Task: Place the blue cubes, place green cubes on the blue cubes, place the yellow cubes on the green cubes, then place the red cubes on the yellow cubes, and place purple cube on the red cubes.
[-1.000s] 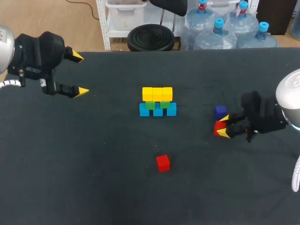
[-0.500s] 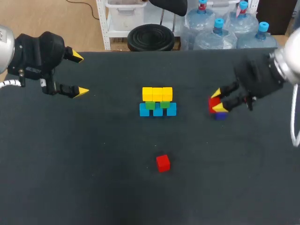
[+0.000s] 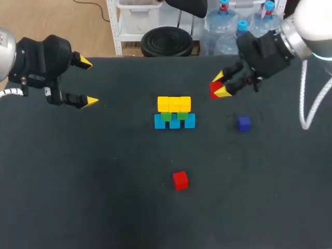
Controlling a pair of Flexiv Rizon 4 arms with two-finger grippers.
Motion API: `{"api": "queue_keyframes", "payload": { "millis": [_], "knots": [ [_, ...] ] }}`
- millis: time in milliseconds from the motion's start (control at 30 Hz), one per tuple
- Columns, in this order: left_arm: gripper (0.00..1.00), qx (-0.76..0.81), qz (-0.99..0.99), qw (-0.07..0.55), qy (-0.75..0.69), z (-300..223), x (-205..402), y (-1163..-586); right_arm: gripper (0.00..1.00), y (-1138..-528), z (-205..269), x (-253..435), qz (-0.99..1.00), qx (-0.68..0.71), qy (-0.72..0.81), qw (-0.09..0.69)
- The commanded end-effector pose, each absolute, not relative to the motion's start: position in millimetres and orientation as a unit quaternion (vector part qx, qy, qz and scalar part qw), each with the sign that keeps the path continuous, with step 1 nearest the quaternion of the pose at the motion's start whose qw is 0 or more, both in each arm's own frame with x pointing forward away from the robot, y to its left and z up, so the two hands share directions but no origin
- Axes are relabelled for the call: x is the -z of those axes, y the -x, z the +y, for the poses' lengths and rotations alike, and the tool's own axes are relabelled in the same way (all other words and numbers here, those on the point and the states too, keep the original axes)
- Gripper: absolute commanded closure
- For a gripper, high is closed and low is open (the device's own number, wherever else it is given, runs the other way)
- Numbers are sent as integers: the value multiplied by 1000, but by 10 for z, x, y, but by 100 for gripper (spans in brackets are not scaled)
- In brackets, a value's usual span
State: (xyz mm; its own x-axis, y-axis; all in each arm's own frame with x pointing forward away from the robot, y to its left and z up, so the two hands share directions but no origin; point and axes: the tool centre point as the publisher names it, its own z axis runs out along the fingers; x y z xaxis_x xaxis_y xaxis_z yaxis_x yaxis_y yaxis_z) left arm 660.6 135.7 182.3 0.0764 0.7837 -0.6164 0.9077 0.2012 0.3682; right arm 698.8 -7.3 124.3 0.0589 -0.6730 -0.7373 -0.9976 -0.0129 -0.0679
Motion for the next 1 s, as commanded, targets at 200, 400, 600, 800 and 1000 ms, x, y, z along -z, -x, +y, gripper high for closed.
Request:
{"api": "queue_keyframes", "payload": {
  "millis": [200, 400, 600, 800, 1000],
  "knots": [
    [0, 83, 672, 385, -627, 1378, -1811, -6602, 100, -7169, 314, -1211, 641, -287, 646, 300],
    [0, 83, 672, 385, -627, 1378, -1811, -6602, 100, -7141, 454, -1180, 651, -296, 635, 293],
    [0, 83, 672, 385, -627, 1378, -1811, -6602, 100, -7123, 533, -1135, 654, -298, 634, 286],
    [0, 83, 672, 385, -627, 1378, -1811, -6602, 100, -7149, 606, -1087, 655, -302, 631, 285],
    [0, 83, 672, 385, -627, 1378, -1811, -6602, 100, -7150, 667, -1028, 656, -307, 630, 281]
  ]
}}
